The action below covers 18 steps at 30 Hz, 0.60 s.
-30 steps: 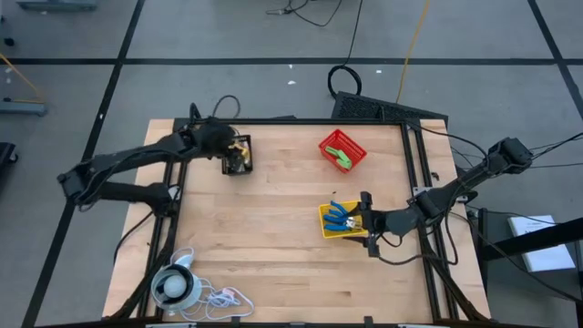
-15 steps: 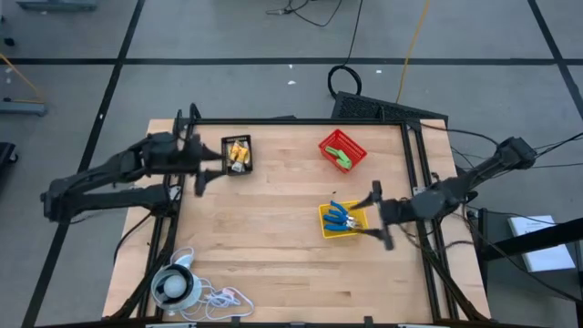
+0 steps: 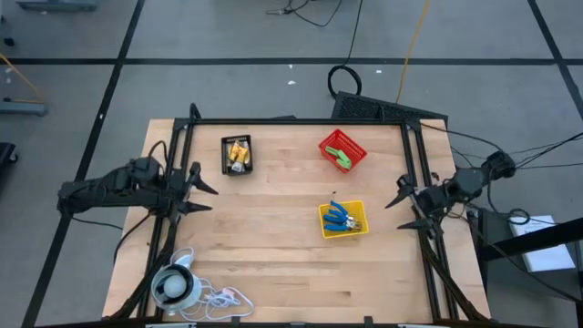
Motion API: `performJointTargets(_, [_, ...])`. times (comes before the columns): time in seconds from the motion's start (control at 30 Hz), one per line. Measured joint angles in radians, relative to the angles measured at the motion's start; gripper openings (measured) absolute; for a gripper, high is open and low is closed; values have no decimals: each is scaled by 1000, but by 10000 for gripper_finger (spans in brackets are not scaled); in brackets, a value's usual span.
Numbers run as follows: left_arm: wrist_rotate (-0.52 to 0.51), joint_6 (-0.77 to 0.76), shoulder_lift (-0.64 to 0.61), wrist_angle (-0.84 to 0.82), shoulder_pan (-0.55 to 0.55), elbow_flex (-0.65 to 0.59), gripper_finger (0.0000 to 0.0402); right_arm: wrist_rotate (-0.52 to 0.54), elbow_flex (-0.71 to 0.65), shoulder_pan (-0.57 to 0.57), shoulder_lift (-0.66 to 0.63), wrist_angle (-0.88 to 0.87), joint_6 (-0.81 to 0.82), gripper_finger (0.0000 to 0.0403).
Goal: Pick & Place School Supplies
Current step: Return to Home Position
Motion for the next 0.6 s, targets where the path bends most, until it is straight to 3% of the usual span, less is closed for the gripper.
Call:
performJointTargets(0.07, [-9,-33,-68,20,-14,-58,230,0,-56,0,-100,-66,4,277])
performJointTargets(0.2, [-7,-73,-168,106,-42,-144,230,-66,-91,0,-84,-132,-11,277])
performJointTargets(0.47, [-100,-318,-197,189,-76,-325,230,-50,-252,0,-99,3,-50,277])
performJointTargets(0.53, [-101,-266,-170,228,-95,-329,230,-48,-308,-1,-96,76,-52,277])
performJointTargets(0.6, [3,-89,-127,271,-132,-336,230,-58,-364,-1,-99,132,-43,277])
